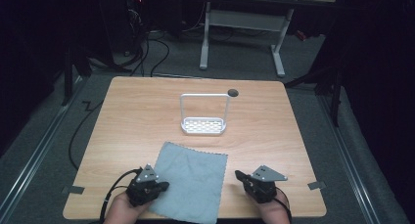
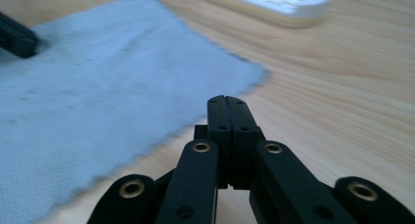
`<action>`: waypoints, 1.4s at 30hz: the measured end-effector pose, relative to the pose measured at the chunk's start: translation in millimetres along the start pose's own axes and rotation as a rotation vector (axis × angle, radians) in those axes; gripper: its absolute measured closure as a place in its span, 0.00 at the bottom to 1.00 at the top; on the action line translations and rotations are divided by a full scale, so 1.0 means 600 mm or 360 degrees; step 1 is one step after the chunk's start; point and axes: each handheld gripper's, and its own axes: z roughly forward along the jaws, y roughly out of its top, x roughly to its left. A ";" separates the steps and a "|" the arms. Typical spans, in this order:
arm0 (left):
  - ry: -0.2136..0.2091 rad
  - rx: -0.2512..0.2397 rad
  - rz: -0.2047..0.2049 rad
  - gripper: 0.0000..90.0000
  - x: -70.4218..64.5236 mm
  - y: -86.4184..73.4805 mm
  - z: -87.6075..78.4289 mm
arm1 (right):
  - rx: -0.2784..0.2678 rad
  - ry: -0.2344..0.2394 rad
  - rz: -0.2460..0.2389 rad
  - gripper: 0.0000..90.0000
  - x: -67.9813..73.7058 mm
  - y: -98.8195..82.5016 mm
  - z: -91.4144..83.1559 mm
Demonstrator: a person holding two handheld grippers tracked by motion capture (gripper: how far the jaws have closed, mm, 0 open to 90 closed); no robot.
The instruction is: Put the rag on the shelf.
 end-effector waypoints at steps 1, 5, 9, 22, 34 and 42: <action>0.0003 -0.0028 0.0018 0.95 -0.004 0.002 -0.001 | 0.0013 0.0023 -0.0016 1.00 0.008 0.002 0.005; 0.0155 -0.0148 -0.0025 0.91 0.014 0.002 -0.018 | 0.0101 0.0112 -0.0145 1.00 0.049 0.009 0.039; 0.0217 -0.0085 -0.0087 0.89 0.036 -0.007 -0.013 | 0.0189 0.0116 -0.0242 1.00 0.065 0.011 0.063; -0.0119 -0.0012 0.0056 0.89 -0.042 0.008 0.023 | 0.0261 0.0008 -0.0112 1.00 0.010 -0.019 0.019; 0.0231 -0.0193 -0.0163 0.63 0.042 0.035 0.027 | 0.0097 -0.0051 0.0051 0.75 -0.017 -0.021 -0.009; 0.0362 -0.0150 -0.0213 0.61 0.069 0.068 0.071 | 0.0065 -0.0087 0.0134 0.77 -0.037 -0.020 -0.013</action>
